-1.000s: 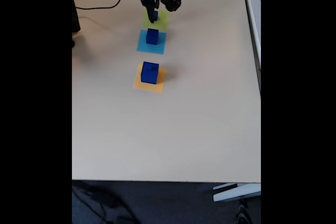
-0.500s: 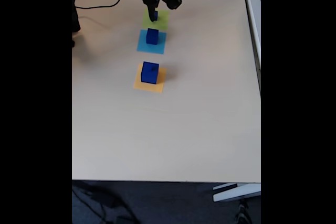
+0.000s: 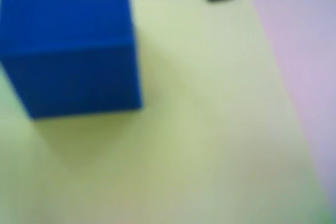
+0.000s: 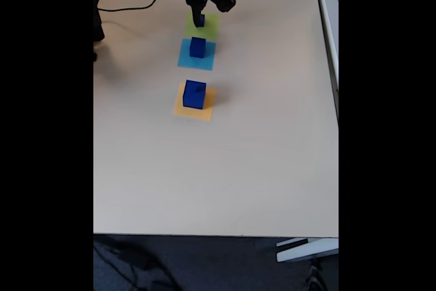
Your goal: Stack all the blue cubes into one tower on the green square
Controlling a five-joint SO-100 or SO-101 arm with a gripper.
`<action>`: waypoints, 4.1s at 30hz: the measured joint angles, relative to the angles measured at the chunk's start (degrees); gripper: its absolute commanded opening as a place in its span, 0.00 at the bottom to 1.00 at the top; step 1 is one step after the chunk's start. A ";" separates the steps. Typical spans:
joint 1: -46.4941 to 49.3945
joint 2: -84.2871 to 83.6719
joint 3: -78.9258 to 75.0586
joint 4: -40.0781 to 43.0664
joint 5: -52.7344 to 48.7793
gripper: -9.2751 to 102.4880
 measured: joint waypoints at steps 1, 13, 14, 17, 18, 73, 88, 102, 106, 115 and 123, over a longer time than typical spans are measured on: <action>0.00 -0.18 0.00 0.00 0.09 0.33; 0.00 -2.90 -3.69 1.14 0.00 0.25; 0.00 -2.90 -3.69 1.14 0.00 0.24; 0.00 -2.90 -3.69 1.14 0.00 0.22; 0.00 -2.90 -3.69 1.14 0.00 0.21; 17.05 12.92 0.09 10.81 -22.24 0.12; 18.98 15.12 6.77 5.19 -23.73 0.12; 19.69 15.47 10.55 3.08 -24.08 0.12; 19.60 15.73 11.16 3.08 -24.08 0.12; 19.60 15.73 11.69 3.08 -24.08 0.12; 19.60 15.73 11.78 2.72 -24.08 0.12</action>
